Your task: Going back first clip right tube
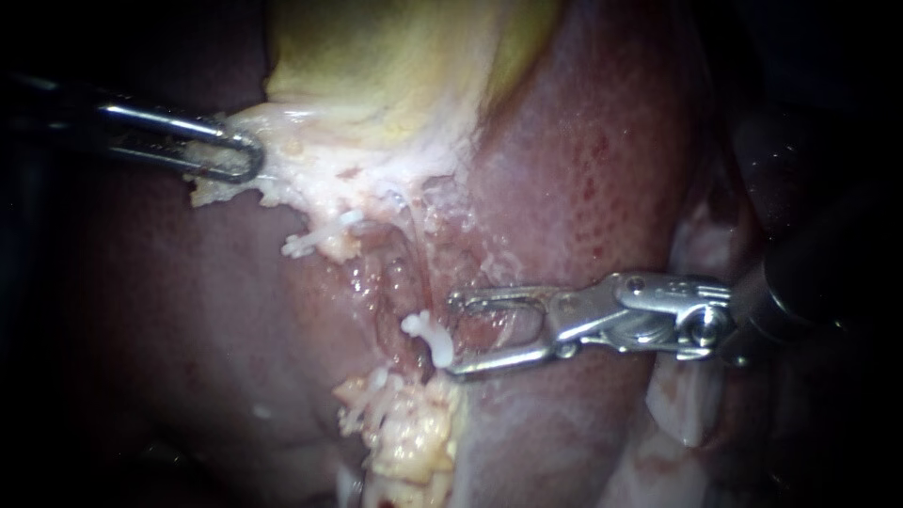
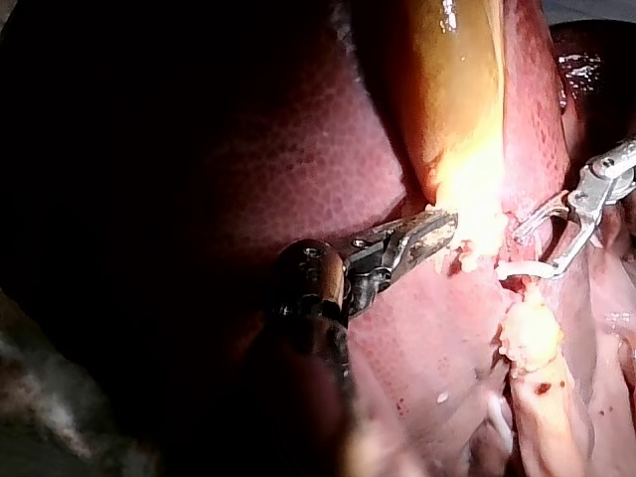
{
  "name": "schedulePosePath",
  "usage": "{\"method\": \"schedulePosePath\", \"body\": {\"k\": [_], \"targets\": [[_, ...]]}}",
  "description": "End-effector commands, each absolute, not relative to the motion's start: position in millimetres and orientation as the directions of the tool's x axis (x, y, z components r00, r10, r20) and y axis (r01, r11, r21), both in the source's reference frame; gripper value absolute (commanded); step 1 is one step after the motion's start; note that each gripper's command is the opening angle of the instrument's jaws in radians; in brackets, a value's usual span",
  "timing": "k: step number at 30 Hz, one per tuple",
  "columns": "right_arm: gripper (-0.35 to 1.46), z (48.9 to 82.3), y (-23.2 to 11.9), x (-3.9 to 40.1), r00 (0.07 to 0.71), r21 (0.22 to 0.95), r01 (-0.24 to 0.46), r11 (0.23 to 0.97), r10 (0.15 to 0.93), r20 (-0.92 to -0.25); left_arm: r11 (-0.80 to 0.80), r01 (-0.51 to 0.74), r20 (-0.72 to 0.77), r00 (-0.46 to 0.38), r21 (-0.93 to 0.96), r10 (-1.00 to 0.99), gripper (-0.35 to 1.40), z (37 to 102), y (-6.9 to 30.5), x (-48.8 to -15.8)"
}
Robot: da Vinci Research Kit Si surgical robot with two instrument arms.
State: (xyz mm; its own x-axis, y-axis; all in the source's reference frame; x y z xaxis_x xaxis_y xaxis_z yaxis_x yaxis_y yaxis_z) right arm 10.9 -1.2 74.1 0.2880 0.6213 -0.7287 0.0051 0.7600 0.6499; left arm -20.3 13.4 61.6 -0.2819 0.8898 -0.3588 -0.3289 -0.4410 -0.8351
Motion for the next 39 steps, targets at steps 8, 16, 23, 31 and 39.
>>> {"method": "schedulePosePath", "body": {"k": [8,16,23,31,39], "targets": [[0.50,72.1,-0.1,8.3,0.284,0.515,0.075,0.854,0.476,-0.832,-0.441,-0.328,-0.359,-0.283,-0.835,0.889,-0.35,61.6,13.3,-20.2],[0.50,68.0,2.0,5.5,0.337,0.410,0.127,0.903,0.350,-0.874,-0.441,-0.328,-0.359,-0.283,-0.835,0.889,-0.35,61.6,13.3,-20.2],[0.50,66.6,2.2,4.0,0.360,0.378,0.129,0.917,0.312,-0.879,-0.443,-0.330,-0.361,-0.282,-0.834,0.889,-0.35,61.9,13.2,-20.5],[0.50,66.4,2.3,3.3,0.361,0.378,0.124,0.918,0.313,-0.879,-0.452,-0.320,-0.368,-0.291,-0.832,0.883,-0.35,65.2,11.7,-23.1],[0.50,66.4,2.4,3.2,0.361,0.378,0.124,0.918,0.313,-0.879,-0.456,-0.306,-0.369,-0.302,-0.836,0.879,-0.35,66.9,11.1,-25.7]]}}
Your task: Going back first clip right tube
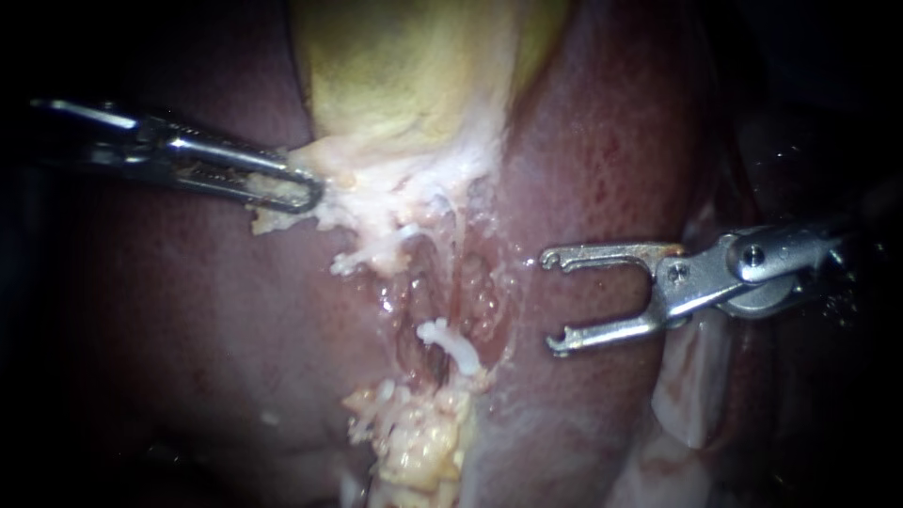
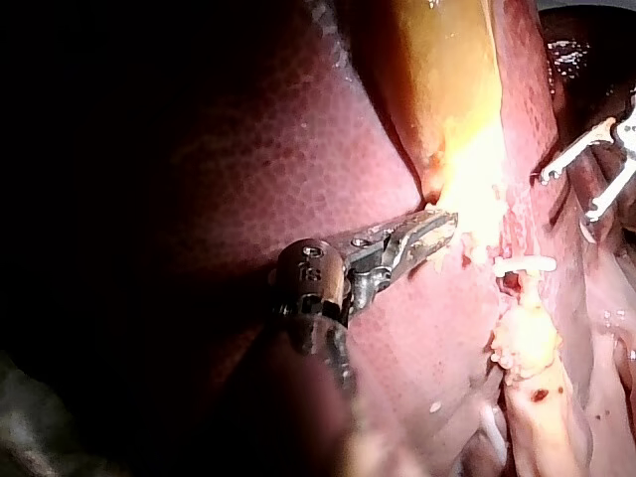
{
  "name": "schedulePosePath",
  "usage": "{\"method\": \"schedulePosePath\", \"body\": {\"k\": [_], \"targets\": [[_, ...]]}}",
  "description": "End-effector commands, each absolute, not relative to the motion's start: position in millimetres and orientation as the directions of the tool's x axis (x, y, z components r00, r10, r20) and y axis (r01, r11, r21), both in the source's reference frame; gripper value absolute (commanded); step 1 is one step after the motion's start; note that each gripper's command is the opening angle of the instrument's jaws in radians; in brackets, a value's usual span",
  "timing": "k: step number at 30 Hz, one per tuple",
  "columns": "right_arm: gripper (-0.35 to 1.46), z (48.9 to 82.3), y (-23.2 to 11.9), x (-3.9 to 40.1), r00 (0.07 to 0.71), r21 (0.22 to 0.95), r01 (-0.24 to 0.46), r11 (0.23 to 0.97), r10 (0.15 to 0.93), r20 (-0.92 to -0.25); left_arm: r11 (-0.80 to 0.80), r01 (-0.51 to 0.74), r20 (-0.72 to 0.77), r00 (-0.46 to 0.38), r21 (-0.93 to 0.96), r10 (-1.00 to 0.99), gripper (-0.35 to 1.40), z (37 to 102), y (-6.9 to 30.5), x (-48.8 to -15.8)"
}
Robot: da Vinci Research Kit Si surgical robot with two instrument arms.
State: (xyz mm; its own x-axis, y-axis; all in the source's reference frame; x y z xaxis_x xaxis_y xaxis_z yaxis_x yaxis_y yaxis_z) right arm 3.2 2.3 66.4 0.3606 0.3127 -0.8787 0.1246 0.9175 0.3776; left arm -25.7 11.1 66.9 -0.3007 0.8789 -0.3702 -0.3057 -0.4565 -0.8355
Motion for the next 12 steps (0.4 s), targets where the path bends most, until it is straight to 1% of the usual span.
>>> {"method": "schedulePosePath", "body": {"k": [1,12], "targets": [[0.50,66.4,2.4,3.2,0.361,0.378,0.124,0.917,0.313,-0.879,-0.456,-0.306,-0.369,-0.302,-0.836,0.879,-0.35,66.9,11.1,-25.8],[0.50,66.3,2.3,3.5,0.361,0.378,0.123,0.918,0.314,-0.878,-0.456,-0.303,-0.369,-0.303,-0.837,0.879,-0.35,66.5,11.1,-25.3]]}}
